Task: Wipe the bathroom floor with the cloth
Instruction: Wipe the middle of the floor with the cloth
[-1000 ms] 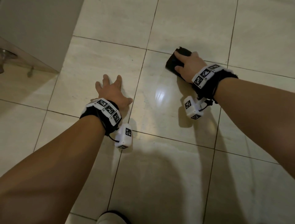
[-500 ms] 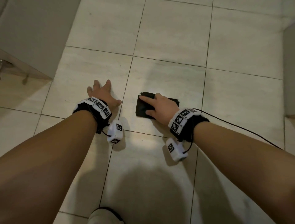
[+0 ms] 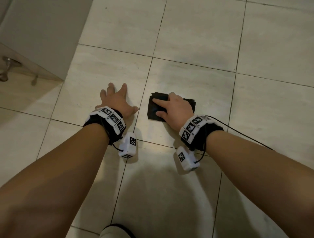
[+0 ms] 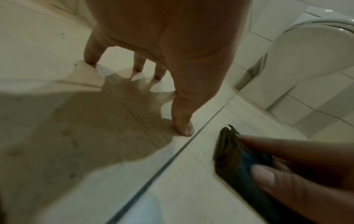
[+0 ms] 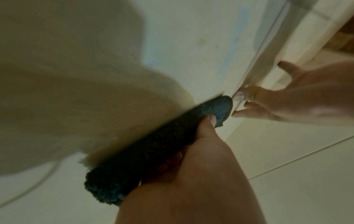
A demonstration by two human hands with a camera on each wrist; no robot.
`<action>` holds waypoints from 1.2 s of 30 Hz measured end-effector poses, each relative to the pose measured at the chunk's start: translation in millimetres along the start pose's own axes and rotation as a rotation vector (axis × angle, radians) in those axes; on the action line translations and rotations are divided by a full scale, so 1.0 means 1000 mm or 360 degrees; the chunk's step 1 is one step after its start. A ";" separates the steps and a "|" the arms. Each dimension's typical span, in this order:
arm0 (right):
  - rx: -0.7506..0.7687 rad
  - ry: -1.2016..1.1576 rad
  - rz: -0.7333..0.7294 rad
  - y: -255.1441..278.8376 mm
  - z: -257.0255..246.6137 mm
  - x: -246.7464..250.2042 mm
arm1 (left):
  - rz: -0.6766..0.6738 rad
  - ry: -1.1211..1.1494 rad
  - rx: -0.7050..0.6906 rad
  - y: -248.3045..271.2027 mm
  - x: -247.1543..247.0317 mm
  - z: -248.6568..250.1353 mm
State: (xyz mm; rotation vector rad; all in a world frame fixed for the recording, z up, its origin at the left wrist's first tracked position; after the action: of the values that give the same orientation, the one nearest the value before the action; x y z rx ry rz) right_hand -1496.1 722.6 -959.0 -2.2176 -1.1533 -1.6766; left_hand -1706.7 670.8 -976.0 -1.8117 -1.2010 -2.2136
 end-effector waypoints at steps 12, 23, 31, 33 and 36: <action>-0.0242 -0.0271 0.0107 -0.116 0.031 0.052 | -0.0108 0.0178 0.0045 0.011 0.004 0.004; -0.0248 -0.0039 0.0036 -0.110 0.025 0.053 | -0.0125 0.0116 0.0049 0.009 0.005 0.006; -0.0011 0.0124 -0.0135 -0.040 -0.018 0.009 | -0.0110 0.0031 -0.0017 0.005 0.010 0.006; 0.0068 0.0153 -0.0186 -0.024 -0.026 0.000 | -0.0109 0.0003 -0.0024 0.007 0.013 0.005; 0.0150 0.0180 -0.0289 0.002 -0.030 -0.010 | -0.0077 -0.0051 -0.0056 0.013 0.017 0.008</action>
State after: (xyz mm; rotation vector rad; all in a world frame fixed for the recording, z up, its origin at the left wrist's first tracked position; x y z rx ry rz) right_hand -1519.2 700.7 -956.2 -1.9874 -1.4092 -1.7483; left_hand -1699.4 673.1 -954.6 -1.8573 -1.2322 -2.2537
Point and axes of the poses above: each hand's wrist, its own y-axis away from the middle knuckle, its own x-axis out of the back of the hand, z = x × y, the point moved 6 cm from there along -y, towards the middle knuckle
